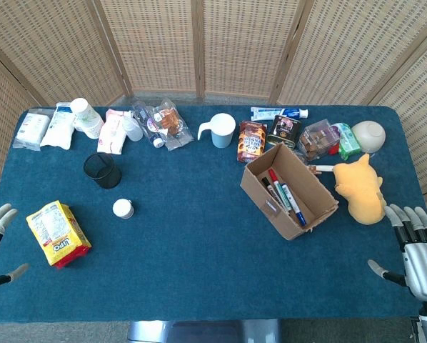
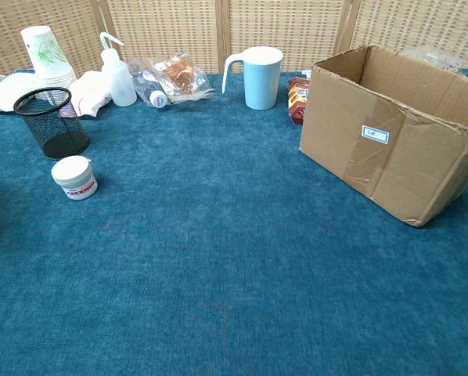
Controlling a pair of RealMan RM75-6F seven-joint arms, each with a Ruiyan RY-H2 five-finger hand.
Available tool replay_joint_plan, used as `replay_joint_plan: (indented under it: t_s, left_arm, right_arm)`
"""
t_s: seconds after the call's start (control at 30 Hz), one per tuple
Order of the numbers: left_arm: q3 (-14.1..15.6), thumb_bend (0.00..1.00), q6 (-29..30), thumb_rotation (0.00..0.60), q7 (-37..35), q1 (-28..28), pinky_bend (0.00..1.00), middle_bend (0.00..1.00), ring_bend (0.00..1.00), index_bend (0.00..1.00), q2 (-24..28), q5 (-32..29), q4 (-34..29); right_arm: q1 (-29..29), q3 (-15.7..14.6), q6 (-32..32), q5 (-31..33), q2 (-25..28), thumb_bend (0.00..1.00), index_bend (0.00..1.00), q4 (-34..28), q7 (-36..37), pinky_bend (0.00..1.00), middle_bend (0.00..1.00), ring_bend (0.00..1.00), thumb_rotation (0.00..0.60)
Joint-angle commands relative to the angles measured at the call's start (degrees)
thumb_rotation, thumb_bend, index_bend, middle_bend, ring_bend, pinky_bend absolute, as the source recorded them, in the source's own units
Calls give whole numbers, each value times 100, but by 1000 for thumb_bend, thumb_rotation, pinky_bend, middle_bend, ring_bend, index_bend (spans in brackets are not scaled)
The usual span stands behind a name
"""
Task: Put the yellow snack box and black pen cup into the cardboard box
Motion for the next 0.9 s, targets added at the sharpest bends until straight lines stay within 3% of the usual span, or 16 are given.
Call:
replay_joint_plan:
  t_s: [0.03,0.37,0.6,0.9]
  left_arm:
    - [-2,60,1,600,3,1,0,0,0,0,0,-3,0]
    - [-9,60,39,600,-44,-9,0,0,0,0,26,55,-44]
    - [-17,60,60,600,-62,-2,0,0,0,0,38,49,-61]
    - [-44,59,-65,600,-62,-53,0,0,0,0,38,-57,-73]
  right_arm:
    - [2,-2,-3,-4,-4,0,40,1,-6,0,0,0,600]
    - [93,-42,-186,-48,32,0,38,-35,-76,0,0,0,600]
    - [412,50,-691,118,-95,0,35,92,-233,0,0,0,600]
    - [818,210,-1088,135,-191,0,27,-395,-915,0,0,0,600]
